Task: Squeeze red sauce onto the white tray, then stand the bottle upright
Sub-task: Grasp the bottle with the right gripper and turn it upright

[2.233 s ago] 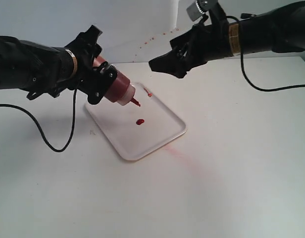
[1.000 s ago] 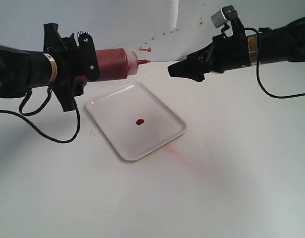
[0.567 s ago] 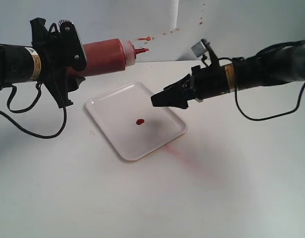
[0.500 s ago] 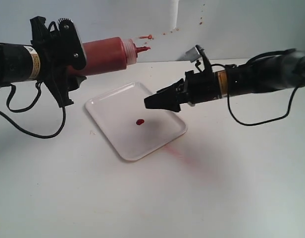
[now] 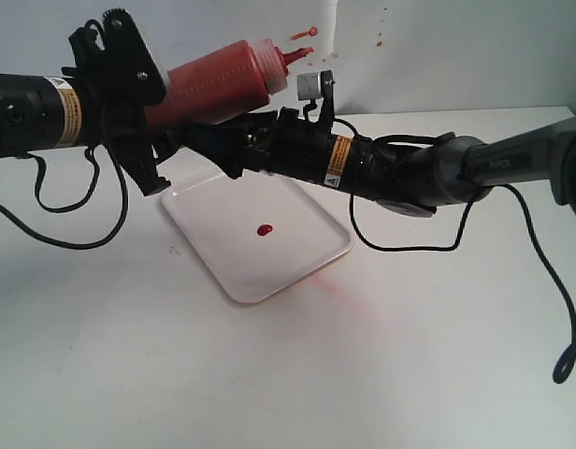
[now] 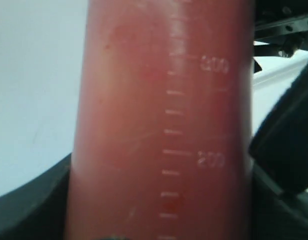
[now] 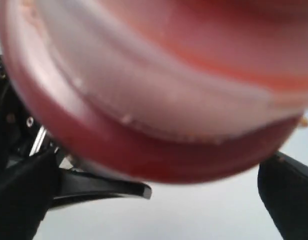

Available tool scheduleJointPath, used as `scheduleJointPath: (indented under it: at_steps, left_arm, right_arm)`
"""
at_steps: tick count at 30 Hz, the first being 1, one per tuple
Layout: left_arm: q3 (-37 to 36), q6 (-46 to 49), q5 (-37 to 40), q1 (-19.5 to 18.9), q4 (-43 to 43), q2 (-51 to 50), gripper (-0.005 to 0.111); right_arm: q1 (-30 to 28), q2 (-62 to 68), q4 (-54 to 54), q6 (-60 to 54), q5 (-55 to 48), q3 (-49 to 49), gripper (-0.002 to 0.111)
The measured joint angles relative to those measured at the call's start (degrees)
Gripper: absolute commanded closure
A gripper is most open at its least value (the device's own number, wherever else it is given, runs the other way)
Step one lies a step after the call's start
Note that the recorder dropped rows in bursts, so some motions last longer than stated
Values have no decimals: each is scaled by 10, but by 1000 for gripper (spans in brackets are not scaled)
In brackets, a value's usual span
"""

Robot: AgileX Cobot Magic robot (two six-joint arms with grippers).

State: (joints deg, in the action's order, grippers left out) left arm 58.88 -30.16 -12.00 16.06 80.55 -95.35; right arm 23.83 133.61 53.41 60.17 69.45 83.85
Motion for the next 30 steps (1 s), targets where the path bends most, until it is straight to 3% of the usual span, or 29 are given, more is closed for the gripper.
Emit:
scheduleJointPath:
  at_steps: [2, 5, 7, 8, 9, 12, 18, 20, 23, 28, 30]
  left_arm:
    - [0, -1, 0, 0, -32, 0, 107]
    - [-3, -6, -2, -1, -51, 0, 107]
    - [-8, -6, -21, -1, -52, -11, 107]
    - [-8, -8, -31, -1, -57, -17, 107]
    - [-8, -10, -51, -2, -72, -25, 107]
    - [-10, 1, -79, -3, -116, -33, 107]
    - [-17, 10, -85, -3, -136, -35, 105]
    - [-20, 10, -86, -3, -141, -37, 99]
    - [-20, 10, -90, -3, -145, -50, 79]
    - [-20, 10, -95, -3, -159, -80, 14]
    - [-20, 14, -105, -3, -182, -93, 2]
  right_arm:
    - [1, 0, -25, -4, 0, 0, 4]
    - [1, -18, -38, -5, -1, -1, 14]
    - [1, -39, -41, -5, -3, -1, 29]
    - [1, -45, -41, -5, -5, -1, 46]
    - [1, -52, -42, -5, -5, -1, 54]
    - [1, -53, -45, -9, -10, -1, 106]
    - [1, -54, -40, -8, -10, -1, 108]
    - [1, -54, -34, -7, -13, -1, 108]
    - [1, -54, -21, -11, -23, -1, 108]
    - [1, -53, 13, -26, -44, -1, 108]
    - [1, -53, 34, -29, -44, -1, 108]
